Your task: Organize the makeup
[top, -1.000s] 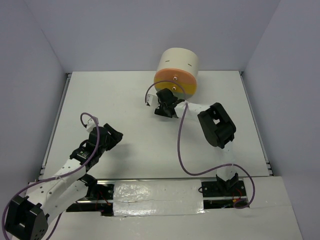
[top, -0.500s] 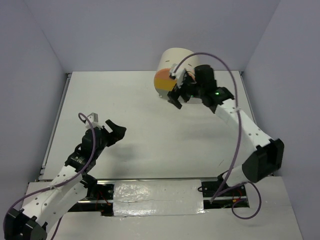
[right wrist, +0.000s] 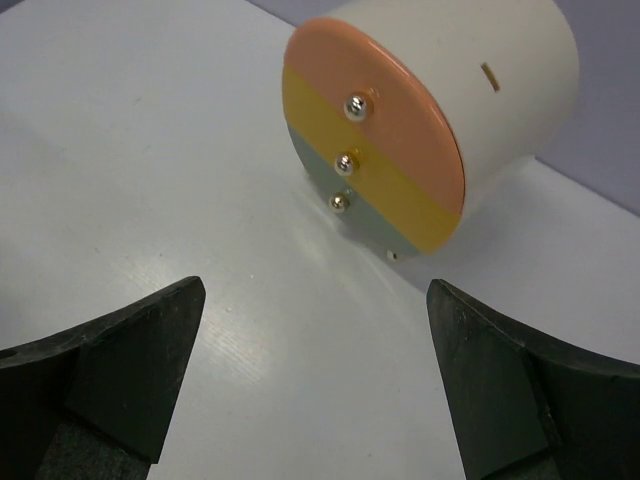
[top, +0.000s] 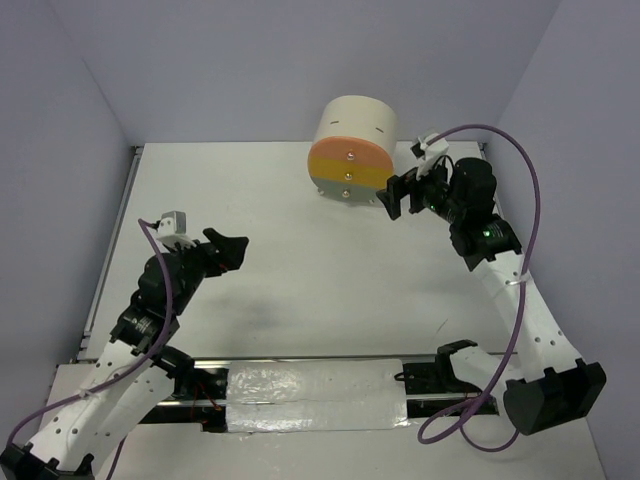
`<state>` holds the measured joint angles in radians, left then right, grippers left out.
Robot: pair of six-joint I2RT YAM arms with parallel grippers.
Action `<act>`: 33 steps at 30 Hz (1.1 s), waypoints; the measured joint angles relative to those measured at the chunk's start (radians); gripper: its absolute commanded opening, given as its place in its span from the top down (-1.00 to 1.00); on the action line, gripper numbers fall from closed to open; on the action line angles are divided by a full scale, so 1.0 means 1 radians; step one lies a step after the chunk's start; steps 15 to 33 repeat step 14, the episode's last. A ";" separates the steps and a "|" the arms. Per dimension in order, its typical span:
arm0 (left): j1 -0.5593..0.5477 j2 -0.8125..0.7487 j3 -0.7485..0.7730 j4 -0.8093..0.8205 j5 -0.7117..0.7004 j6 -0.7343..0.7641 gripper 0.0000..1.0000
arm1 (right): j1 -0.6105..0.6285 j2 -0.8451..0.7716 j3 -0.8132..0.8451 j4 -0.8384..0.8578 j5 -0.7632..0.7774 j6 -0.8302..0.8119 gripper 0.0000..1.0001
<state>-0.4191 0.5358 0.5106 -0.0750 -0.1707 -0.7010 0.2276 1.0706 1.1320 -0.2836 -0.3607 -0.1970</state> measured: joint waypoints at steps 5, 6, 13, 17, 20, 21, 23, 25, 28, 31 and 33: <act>0.000 -0.002 0.008 0.001 0.005 0.018 -0.99 | -0.003 -0.084 -0.095 0.003 0.076 0.031 -0.99; 0.000 0.001 0.008 0.002 0.009 0.018 -0.99 | -0.004 -0.099 -0.106 0.005 0.087 0.037 -0.99; 0.000 0.026 0.008 0.003 0.023 0.018 -0.99 | -0.006 -0.148 -0.126 0.014 0.114 0.077 -0.99; 0.000 0.030 0.008 0.003 0.024 0.018 -0.99 | -0.006 -0.148 -0.127 0.016 0.114 0.079 -0.99; 0.000 0.030 0.008 0.003 0.024 0.018 -0.99 | -0.006 -0.148 -0.127 0.016 0.114 0.079 -0.99; 0.000 0.030 0.008 0.003 0.024 0.018 -0.99 | -0.006 -0.148 -0.127 0.016 0.114 0.079 -0.99; 0.000 0.030 0.008 0.003 0.024 0.018 -0.99 | -0.006 -0.148 -0.127 0.016 0.114 0.079 -0.99; 0.000 0.030 0.008 0.003 0.024 0.018 -0.99 | -0.006 -0.148 -0.127 0.016 0.114 0.079 -0.99; 0.000 0.030 0.008 0.003 0.024 0.018 -0.99 | -0.006 -0.148 -0.127 0.016 0.114 0.079 -0.99; 0.000 0.030 0.008 0.003 0.024 0.018 -0.99 | -0.006 -0.148 -0.127 0.016 0.114 0.079 -0.99; 0.000 0.030 0.008 0.003 0.024 0.018 -0.99 | -0.006 -0.148 -0.127 0.016 0.114 0.079 -0.99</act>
